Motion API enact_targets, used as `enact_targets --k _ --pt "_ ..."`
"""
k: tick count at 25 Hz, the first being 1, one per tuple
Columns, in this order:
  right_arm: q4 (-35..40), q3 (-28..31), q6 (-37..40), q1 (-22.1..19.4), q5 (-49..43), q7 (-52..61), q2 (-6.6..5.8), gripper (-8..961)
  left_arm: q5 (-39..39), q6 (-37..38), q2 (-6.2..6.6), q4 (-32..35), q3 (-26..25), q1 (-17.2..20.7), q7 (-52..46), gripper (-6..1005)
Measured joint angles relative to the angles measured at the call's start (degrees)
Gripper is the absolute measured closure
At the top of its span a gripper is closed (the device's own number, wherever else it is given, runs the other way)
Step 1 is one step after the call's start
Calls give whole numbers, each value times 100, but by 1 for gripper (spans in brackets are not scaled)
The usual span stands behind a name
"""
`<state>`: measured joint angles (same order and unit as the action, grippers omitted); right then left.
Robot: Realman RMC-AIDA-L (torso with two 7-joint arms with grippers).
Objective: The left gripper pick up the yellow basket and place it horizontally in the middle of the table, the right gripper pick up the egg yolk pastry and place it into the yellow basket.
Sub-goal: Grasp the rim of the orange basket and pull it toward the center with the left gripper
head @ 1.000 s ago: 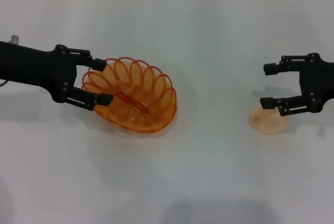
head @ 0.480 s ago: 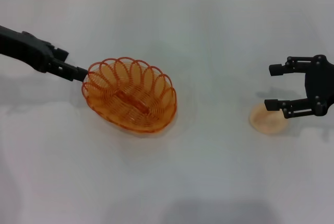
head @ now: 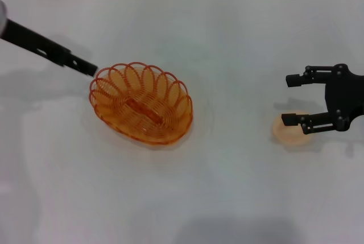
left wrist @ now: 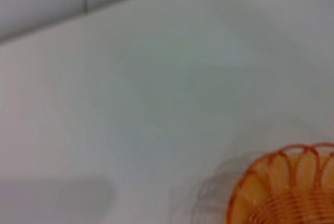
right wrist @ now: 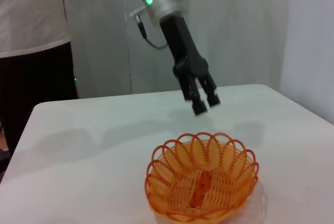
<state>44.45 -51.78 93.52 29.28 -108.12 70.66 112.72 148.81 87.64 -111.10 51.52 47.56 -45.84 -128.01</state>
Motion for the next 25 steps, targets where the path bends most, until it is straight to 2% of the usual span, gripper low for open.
enact_targets --k 4,5,9,18,25 --pt "2 -8 -1 6 -13 -51 37 156 16 -311 -69 -422 293 -65 13 226" --pt "3 -8 -3 6 -15 -59 40 156 18 -509 -167 -549 439 -86 1 228" --pt "-18 -8 -5 -6 -17 -114 40 156 28 -699 -291 -611 531 -62 -1 236" --pt "-60 -8 -9 -80 -17 -132 39 157 26 -967 -377 -721 561 -44 7 252" --pt "-61 -3 -9 -101 -15 -194 39 157 5 -1144 -385 -802 562 -23 16 265"
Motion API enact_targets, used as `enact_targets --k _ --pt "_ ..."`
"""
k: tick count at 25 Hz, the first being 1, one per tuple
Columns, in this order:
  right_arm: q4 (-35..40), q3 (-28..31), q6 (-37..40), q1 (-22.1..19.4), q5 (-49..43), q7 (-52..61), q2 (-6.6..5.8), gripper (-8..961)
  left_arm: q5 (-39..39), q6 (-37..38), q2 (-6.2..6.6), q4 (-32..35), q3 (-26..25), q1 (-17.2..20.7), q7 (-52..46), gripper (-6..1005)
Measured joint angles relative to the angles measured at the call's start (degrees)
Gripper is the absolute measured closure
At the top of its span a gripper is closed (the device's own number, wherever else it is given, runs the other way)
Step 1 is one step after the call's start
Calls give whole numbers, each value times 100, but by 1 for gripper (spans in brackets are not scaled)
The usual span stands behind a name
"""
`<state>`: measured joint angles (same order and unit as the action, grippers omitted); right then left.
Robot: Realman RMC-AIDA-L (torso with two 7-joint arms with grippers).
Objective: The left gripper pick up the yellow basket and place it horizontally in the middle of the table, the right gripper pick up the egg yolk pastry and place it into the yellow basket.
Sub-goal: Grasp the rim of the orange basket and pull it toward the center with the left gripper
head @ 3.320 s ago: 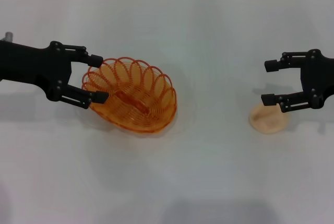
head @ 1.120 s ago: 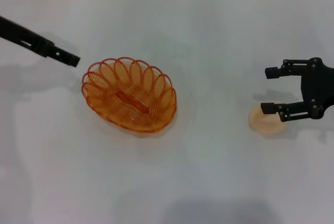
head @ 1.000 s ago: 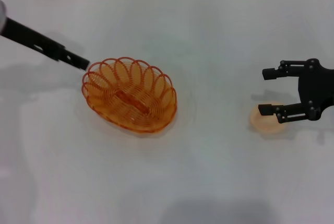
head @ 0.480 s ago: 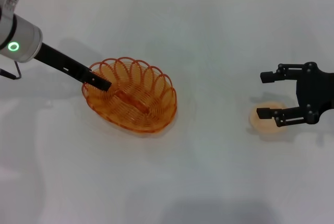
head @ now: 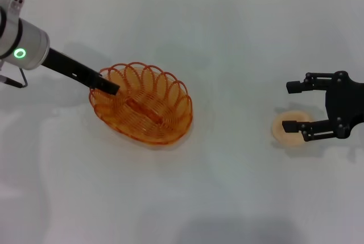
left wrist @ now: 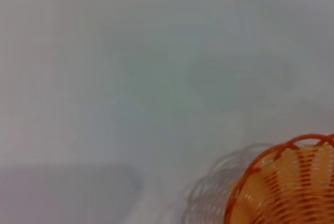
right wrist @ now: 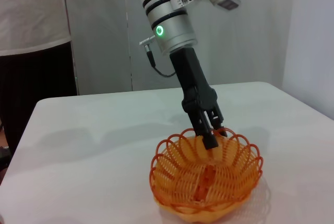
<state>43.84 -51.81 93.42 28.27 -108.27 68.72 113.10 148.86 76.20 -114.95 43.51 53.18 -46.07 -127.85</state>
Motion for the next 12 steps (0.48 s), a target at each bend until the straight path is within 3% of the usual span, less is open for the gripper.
enact_targets --k 2,12 --pt "0 15 0 -2 0 -5 0 157 7 -44 -7 -72 0 -6 7 269" --pt "23 40 73 -53 26 -8 -7 157 -47 -137 -24 -163 -12 6 4 748"
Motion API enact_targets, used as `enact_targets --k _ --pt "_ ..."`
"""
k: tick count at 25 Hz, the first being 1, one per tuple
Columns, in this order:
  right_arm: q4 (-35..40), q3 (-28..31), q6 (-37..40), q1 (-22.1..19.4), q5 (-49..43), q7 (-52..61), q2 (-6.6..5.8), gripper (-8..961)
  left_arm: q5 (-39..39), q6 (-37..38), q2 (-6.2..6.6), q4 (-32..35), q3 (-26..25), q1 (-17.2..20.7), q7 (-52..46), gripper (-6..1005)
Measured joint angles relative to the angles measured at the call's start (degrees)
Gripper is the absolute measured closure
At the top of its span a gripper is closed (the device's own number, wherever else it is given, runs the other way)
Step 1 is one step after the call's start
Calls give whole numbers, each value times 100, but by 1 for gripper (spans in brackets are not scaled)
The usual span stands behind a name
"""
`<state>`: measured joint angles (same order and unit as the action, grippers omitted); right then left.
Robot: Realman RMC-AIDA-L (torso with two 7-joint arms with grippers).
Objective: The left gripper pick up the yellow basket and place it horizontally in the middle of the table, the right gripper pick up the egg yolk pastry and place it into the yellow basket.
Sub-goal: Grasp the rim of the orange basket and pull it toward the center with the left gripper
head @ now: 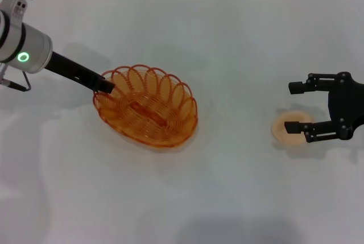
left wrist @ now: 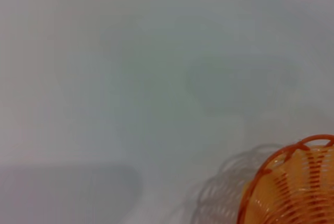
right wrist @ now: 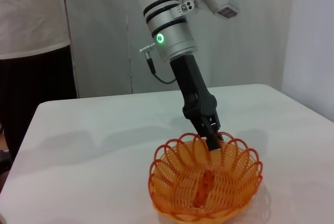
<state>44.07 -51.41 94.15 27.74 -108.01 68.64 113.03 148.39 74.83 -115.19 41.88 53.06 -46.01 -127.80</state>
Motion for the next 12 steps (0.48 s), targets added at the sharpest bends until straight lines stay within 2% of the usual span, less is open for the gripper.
enact_targets --k 8,12 --pt "35 2 17 -79 17 0 0 158 -144 -29 -14 31 -27 70 1 857" --pt "73 33 123 -132 52 -6 -10 158 -378 55 -51 279 -28 215 -139 900"
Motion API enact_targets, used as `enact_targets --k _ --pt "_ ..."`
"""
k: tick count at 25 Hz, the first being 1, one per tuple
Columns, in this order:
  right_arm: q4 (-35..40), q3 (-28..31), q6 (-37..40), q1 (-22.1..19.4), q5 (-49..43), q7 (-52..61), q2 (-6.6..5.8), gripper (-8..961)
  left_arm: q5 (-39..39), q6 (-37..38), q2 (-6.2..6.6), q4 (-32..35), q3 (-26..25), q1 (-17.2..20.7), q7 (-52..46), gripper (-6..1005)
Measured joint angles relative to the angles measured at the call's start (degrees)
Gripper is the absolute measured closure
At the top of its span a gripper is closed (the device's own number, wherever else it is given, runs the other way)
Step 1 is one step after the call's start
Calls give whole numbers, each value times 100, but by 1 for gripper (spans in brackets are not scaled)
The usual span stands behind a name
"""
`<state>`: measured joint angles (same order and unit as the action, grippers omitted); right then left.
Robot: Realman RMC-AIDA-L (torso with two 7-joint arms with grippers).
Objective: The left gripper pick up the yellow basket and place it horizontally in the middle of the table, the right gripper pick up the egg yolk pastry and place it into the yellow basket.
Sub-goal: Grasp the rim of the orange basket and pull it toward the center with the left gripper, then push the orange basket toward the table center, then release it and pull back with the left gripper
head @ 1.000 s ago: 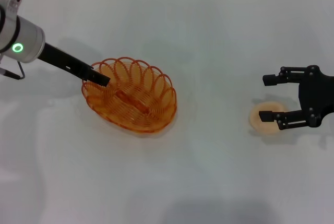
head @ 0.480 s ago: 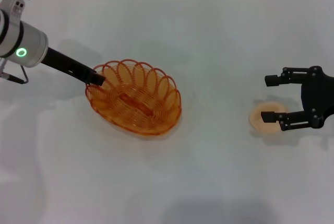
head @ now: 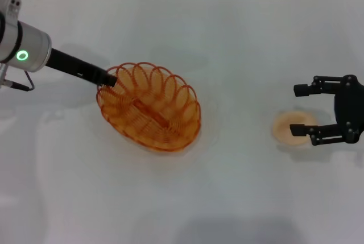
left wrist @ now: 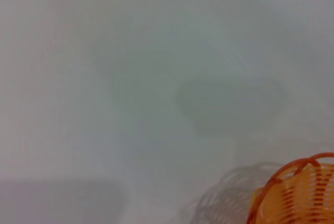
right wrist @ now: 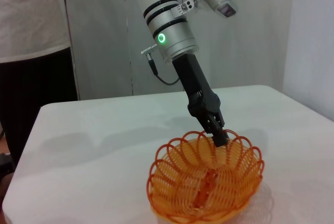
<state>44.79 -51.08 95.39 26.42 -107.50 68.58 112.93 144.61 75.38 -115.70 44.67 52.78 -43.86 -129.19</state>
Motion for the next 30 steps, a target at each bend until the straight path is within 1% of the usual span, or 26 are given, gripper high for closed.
enact_targets --k 3,5,8,11,14,18,21,26,30 --pt "52 137 25 -77 40 -1 -5 158 -42 68 -116 399 20 170 -496 906" --pt "64 275 42 -129 45 -3 -14 158 -64 192 -240 732 40 278 -871 909" --pt "136 406 89 -244 45 -33 -34 158 -172 422 -363 1084 114 390 -1394 911" --pt "262 420 128 -378 47 -83 -47 158 -638 483 -368 1171 461 532 -2055 916" --pt "350 422 193 -516 47 -175 -77 158 -1038 375 -368 1281 884 688 -2642 923" --pt "350 484 385 -593 39 -239 -136 159 -1171 -23 -382 1634 1774 969 -3611 923" --pt "349 617 606 -611 -19 -284 -160 159 -1190 -277 -383 1765 2210 1110 -4178 924" --pt "345 649 841 -641 -75 -436 -211 159 -1561 -528 -437 1722 2327 1356 -4330 924" --pt "342 652 893 -689 -94 -495 -254 160 -1810 -751 -434 1647 2456 1533 -4333 925"
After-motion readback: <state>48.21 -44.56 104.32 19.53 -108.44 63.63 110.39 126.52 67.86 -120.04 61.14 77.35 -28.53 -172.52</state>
